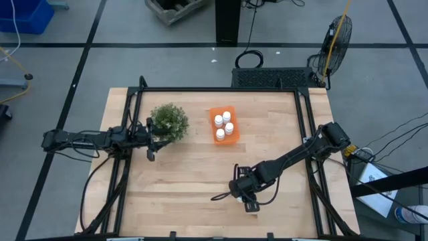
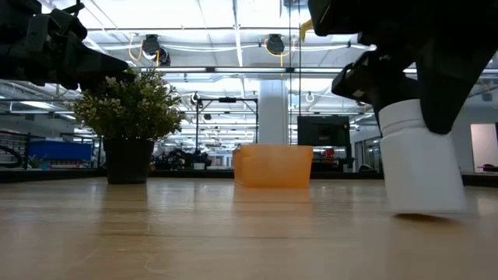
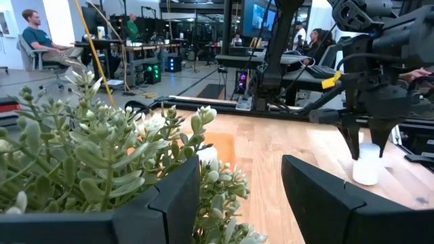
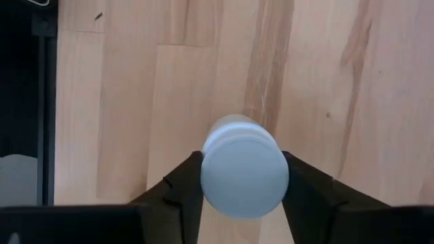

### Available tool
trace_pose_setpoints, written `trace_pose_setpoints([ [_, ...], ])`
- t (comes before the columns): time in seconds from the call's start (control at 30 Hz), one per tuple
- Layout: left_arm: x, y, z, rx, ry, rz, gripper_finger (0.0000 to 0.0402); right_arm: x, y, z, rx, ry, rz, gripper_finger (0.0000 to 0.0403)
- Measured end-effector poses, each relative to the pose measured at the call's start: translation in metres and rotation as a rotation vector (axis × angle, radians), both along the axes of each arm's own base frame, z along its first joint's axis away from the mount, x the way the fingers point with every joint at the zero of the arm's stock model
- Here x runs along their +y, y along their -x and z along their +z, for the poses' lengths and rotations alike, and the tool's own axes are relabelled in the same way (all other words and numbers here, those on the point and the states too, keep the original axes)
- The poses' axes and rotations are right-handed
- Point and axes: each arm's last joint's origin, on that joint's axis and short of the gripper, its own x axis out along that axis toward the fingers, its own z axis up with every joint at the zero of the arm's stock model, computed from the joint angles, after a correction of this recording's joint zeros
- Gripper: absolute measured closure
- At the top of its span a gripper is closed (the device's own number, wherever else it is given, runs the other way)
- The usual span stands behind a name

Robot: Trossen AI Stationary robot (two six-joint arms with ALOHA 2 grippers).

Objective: Pick and place pill bottles into a basket
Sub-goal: Put the white pill bottle into the orange bin

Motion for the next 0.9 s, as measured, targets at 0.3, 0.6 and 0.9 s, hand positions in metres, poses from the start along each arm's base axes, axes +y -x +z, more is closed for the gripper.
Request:
trace_pose_setpoints([
  [0.3, 0.000, 0.000, 0.000, 0.000, 0.000, 0.000, 0.0188, -0.015, -0.008, 0.004, -0.097, 0.113, 0.050, 0.0256],
  [0.6, 0.000, 0.000, 0.000, 0.001, 0.000, -0.001, 0.0188, -0.086, -0.007, 0.067, -0.316, 0.198, -0.031, 0.0256],
  [0.9, 0.000, 0.000, 0.000, 0.000, 0.000, -0.001, 0.0188, -0.205, 0.025, 0.130, -0.504, 0.329, -0.313, 0.0256],
])
